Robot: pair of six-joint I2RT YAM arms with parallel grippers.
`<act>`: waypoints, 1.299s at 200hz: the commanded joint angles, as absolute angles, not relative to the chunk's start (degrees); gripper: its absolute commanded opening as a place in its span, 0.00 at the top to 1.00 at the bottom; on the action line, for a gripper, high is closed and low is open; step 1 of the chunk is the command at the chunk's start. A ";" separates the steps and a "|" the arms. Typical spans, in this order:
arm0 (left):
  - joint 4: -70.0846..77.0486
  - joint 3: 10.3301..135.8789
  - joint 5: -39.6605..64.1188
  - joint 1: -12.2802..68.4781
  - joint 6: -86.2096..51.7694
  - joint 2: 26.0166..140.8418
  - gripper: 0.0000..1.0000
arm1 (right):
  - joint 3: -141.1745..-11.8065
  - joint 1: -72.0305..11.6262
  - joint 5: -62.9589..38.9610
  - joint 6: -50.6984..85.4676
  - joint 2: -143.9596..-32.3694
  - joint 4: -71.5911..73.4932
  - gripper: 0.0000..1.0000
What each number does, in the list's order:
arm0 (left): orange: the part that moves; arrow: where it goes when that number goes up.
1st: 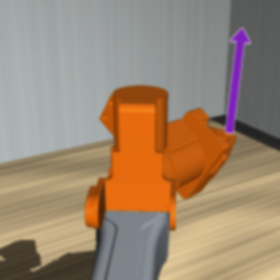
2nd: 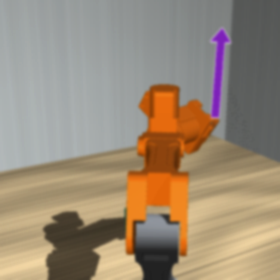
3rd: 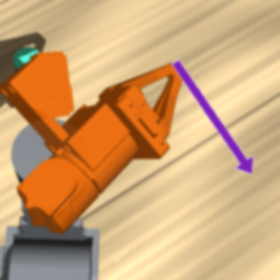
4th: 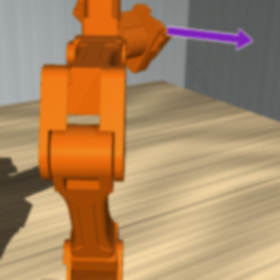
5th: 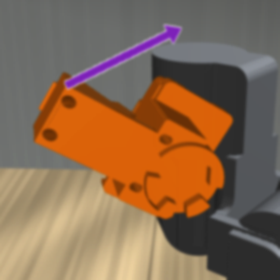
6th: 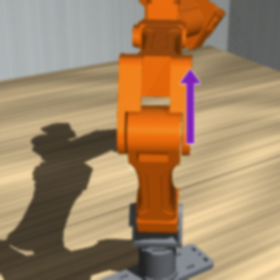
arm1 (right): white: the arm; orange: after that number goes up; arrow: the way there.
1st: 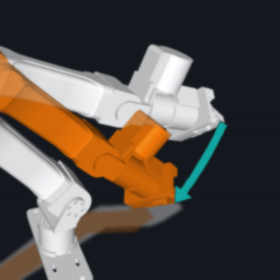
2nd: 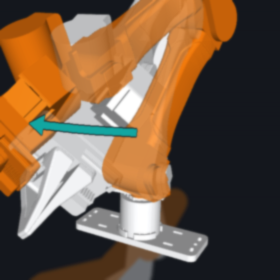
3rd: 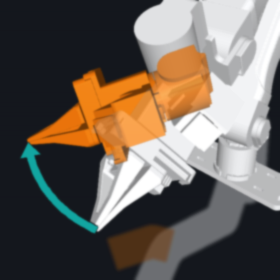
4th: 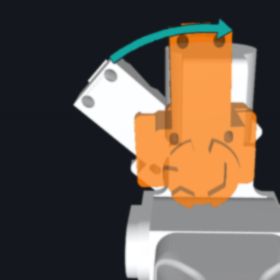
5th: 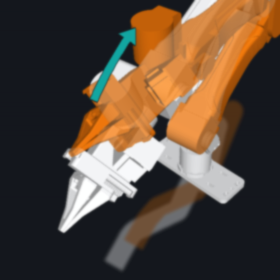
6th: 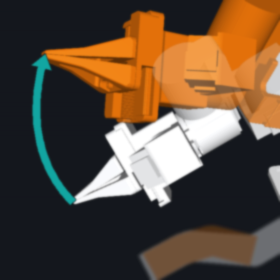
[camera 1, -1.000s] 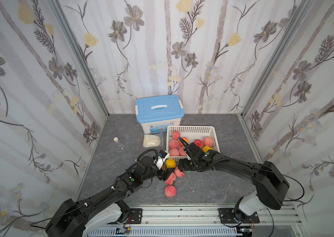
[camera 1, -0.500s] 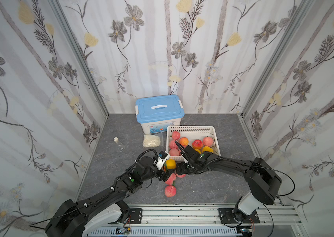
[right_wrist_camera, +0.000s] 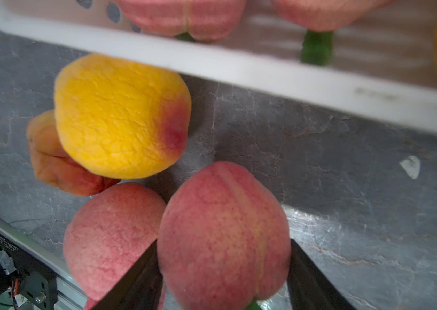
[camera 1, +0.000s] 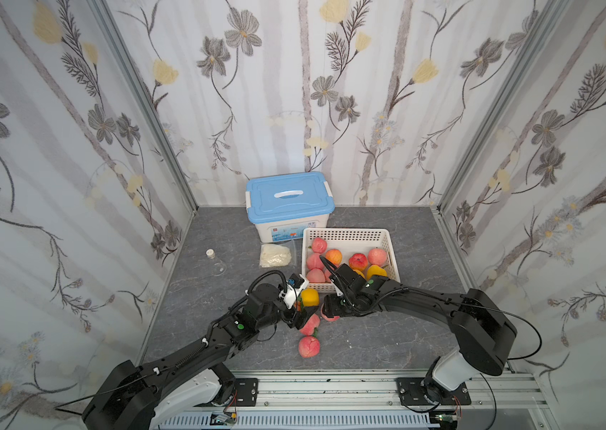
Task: Put the peaches into the basket
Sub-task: Pick up the peach from the center of the board, then place the peach in the basket.
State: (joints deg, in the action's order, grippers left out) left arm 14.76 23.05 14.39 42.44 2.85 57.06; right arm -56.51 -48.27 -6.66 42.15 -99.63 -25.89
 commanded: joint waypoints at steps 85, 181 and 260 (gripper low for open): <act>17.49 23.38 14.93 42.45 3.51 57.74 0.14 | -66.58 -38.21 1.52 33.59 -84.96 -39.99 0.37; 17.08 23.53 14.46 42.44 3.60 57.30 0.14 | -91.99 -24.04 9.34 21.03 -112.07 -38.24 0.36; 16.68 23.78 13.89 42.54 3.65 57.70 0.13 | -101.06 -19.84 12.92 18.37 -123.57 -40.88 0.35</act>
State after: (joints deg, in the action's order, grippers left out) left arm 14.83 23.27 14.50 42.54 2.83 57.47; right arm -100.05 -20.80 10.79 19.49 -121.95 -40.51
